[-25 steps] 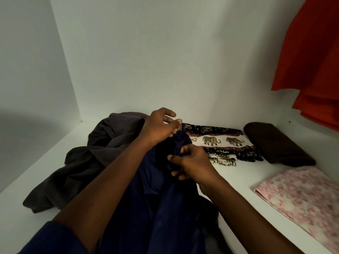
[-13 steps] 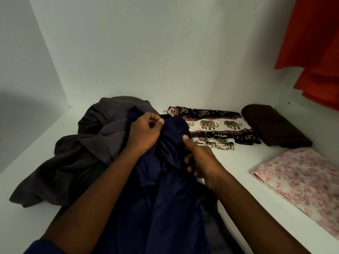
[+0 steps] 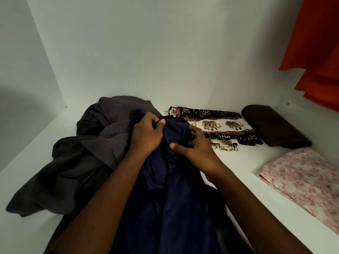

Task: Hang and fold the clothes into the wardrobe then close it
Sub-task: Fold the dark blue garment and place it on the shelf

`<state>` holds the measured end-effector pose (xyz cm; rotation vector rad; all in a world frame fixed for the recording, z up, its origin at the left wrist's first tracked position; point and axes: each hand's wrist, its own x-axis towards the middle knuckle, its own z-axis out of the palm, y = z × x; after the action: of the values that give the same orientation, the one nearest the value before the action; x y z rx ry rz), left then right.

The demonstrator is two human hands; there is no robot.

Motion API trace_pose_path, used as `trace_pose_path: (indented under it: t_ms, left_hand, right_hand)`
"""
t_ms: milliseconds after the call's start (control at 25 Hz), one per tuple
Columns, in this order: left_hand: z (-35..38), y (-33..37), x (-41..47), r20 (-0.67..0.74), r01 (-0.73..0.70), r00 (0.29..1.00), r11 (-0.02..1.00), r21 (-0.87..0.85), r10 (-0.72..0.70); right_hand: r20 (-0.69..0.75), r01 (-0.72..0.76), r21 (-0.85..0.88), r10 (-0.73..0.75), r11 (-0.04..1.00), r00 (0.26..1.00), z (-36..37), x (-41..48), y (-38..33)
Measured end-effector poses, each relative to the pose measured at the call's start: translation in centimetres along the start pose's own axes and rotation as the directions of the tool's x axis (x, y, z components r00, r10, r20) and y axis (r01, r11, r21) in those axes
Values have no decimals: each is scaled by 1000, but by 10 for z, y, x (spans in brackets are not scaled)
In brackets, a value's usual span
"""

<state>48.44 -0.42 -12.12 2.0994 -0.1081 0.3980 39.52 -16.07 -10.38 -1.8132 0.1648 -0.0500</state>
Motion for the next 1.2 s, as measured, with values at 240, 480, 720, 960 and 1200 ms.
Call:
trace_pose_path:
  t_ms: [240,480,720,960,1200]
  left_hand:
    - [4,-1,-1,-29,67,997,998,-5,-67]
    - [0,-3,-1,-38,162,985,980,-118,-168]
    - [-21,28,-39,81,191,979,979,-72,-185]
    - [-72,43,-213,-22,-42,999,992,116,45]
    - [-82,25,-332,-34,-80,994,894,441,105]
  right_hand:
    - [-156,321,-662,-544,678,825,7,-19,22]
    - [157,429,-835,-598,344,786,24,-28,25]
    - [141,446,-722,-518,529,844,4,-81,21]
    - [-272,271,-454,-422,849,865,-25,-184,44]
    - [-412,-49,-243,-57,969,909,0,-271,106]
